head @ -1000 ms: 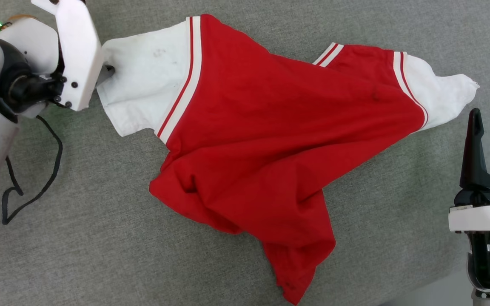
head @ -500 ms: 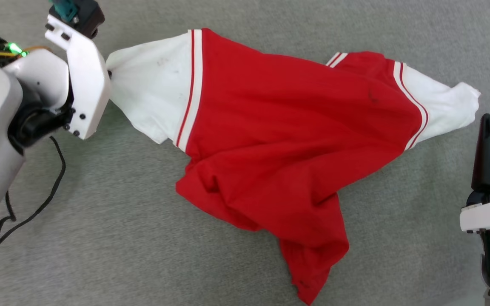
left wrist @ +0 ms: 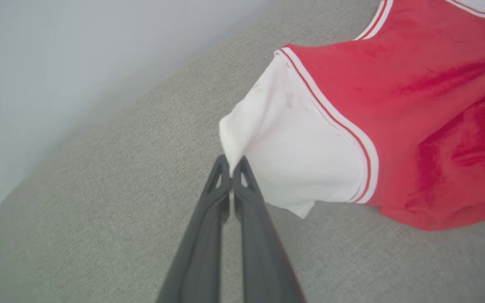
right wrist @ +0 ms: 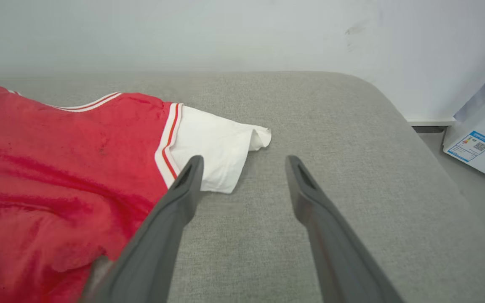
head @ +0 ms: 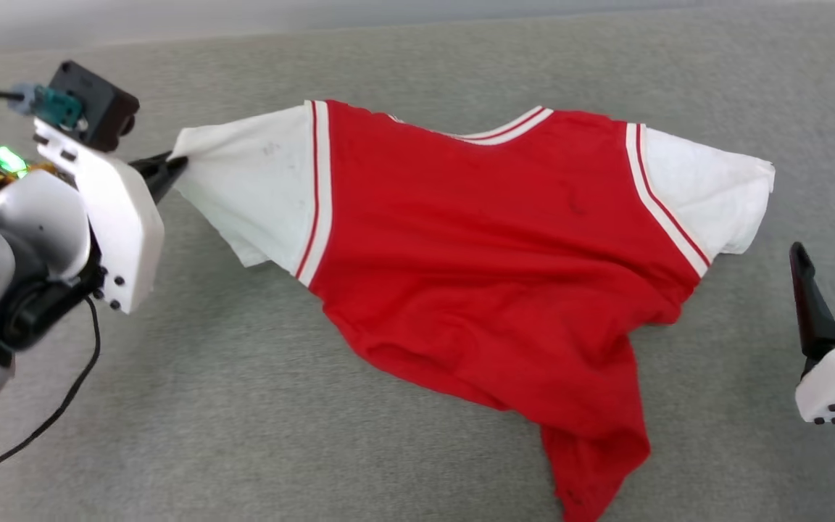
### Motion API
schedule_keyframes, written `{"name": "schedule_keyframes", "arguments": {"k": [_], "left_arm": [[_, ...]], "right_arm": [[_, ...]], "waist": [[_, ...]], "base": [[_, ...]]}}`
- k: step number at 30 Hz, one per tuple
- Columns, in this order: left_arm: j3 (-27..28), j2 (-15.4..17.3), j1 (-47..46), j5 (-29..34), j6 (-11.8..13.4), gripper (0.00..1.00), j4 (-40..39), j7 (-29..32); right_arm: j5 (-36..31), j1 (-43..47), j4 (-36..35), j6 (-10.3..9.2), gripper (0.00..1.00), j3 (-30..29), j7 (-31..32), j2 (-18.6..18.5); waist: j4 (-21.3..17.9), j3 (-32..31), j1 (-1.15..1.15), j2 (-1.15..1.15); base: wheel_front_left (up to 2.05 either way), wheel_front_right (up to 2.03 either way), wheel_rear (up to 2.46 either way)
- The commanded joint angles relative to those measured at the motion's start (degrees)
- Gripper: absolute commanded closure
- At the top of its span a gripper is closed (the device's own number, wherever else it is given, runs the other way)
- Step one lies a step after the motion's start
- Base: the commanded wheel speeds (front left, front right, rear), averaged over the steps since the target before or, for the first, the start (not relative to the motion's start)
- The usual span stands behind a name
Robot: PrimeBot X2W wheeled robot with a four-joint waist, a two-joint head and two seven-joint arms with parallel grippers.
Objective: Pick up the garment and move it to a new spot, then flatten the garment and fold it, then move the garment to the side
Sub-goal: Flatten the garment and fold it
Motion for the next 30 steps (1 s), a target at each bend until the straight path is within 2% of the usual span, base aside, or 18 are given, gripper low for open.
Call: {"name": "schedule_keyframes", "arguments": {"k": [1,9,14,16,19,25,30], "left_arm": [[0.23,0.37,0.87,0.35,0.6,1.0,-1.45,-0.75],[1.31,2.55,5.08,1.73,4.31,1.0,-14.08,-5.02],[0.97,2.75,5.17,3.64,5.22,1.0,-20.58,-5.78],[0.82,2.54,4.63,4.56,5.55,1.0,-22.73,-5.82],[0.61,2.52,3.34,6.89,6.1,1.0,-25.38,-5.88],[-0.07,1.07,1.79,8.93,6.02,1.0,-28.08,-6.17],[-0.83,-0.39,0.95,9.91,5.71,1.0,-29.03,-6.55]], "right_arm": [[0.42,-0.16,-0.38,-0.04,0.0,0.19,1.73,-1.23],[7.05,-8.89,-2.28,-0.04,0.0,3.77,29.27,-12.48],[8.72,-17.26,0.35,-0.04,0.0,4.72,46.31,-18.13],[7.46,-21.0,2.5,-0.04,0.0,4.36,50.72,-19.75],[4.67,-25.71,6.72,-0.05,0.0,4.31,54.15,-21.73],[1.27,-32.12,15.28,-0.05,0.0,3.07,55.93,-22.4],[-0.58,-31.7,20.35,-0.04,0.0,1.45,54.49,-19.89]], "waist": [[2.18,-0.97,0.0,0.0],[6.28,1.13,0.0,0.0],[8.95,3.93,0.0,0.0],[9.89,5.18,0.0,0.0],[11.3,7.57,0.0,0.0],[13.72,11.12,0.0,0.0],[15.14,12.83,0.0,0.0]], "base": [[0.0,0.0,0.0],[0.0,0.0,0.0],[0.0,0.0,0.0],[0.0,0.0,0.0],[0.0,0.0,0.0],[0.0,0.0,0.0],[0.0,0.0,0.0]]}}
